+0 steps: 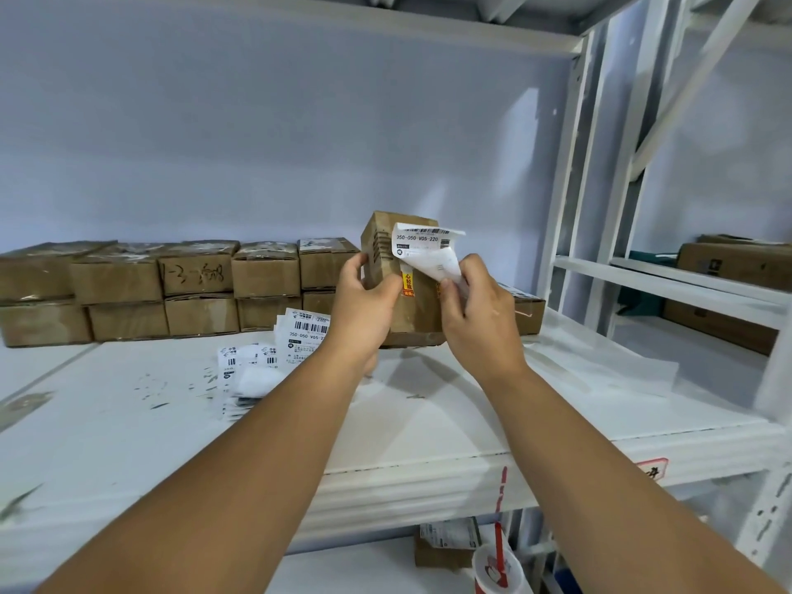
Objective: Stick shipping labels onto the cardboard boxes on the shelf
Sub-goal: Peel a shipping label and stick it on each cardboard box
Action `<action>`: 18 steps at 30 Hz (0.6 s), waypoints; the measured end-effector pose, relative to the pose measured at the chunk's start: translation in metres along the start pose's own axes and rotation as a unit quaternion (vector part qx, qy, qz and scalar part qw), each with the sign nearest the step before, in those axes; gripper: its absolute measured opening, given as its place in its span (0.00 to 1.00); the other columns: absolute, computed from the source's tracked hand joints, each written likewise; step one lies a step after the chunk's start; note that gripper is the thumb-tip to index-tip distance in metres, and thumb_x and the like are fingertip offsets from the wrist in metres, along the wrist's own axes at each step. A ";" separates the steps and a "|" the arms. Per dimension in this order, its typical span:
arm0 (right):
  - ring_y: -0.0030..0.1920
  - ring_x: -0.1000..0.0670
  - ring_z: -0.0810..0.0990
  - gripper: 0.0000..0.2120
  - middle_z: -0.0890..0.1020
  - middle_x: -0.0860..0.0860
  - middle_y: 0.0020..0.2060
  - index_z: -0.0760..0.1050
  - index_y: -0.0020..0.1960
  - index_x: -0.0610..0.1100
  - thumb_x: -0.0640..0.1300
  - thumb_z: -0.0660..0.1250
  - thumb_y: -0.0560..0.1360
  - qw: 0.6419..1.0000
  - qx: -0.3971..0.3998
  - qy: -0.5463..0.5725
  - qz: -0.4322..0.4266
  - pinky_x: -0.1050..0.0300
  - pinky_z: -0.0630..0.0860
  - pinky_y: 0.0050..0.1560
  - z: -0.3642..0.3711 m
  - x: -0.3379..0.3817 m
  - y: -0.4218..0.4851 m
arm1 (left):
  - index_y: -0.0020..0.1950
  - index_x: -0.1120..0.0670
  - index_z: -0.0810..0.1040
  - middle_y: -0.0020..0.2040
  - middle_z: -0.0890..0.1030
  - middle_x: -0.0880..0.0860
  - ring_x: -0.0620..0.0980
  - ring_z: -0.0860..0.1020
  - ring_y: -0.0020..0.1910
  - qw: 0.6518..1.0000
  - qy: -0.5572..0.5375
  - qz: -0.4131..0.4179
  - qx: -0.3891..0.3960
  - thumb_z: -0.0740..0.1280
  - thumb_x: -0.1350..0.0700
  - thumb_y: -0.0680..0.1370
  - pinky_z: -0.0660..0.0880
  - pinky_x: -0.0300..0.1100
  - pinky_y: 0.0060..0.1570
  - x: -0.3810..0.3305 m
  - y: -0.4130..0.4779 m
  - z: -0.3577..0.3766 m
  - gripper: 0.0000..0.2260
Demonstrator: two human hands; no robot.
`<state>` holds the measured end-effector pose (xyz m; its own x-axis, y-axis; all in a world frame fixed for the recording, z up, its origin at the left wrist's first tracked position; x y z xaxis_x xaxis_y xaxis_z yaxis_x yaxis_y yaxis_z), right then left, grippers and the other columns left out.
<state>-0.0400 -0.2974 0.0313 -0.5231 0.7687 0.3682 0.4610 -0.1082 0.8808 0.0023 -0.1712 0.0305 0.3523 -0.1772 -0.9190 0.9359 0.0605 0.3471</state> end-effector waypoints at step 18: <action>0.38 0.48 0.65 0.04 0.70 0.49 0.37 0.66 0.46 0.41 0.36 0.61 0.77 1.000 0.027 0.004 -0.013 0.59 0.56 0.38 0.001 0.000 0.000 | 0.64 0.45 0.68 0.47 0.81 0.45 0.50 0.81 0.51 1.000 0.013 -0.001 0.016 0.65 0.60 0.74 0.76 0.54 0.57 0.002 0.000 0.001 0.21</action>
<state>-0.0388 -0.2967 0.0313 -0.5408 0.7660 0.3474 0.4842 -0.0542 0.8733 0.0027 -0.1725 0.0288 0.3517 -0.1521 -0.9237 0.9357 0.0279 0.3517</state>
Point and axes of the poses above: each hand's wrist, its own y-axis towards the middle knuckle, its own z-axis out of the palm, x = y × z, the point moved 3 cm from there along y, towards the middle knuckle
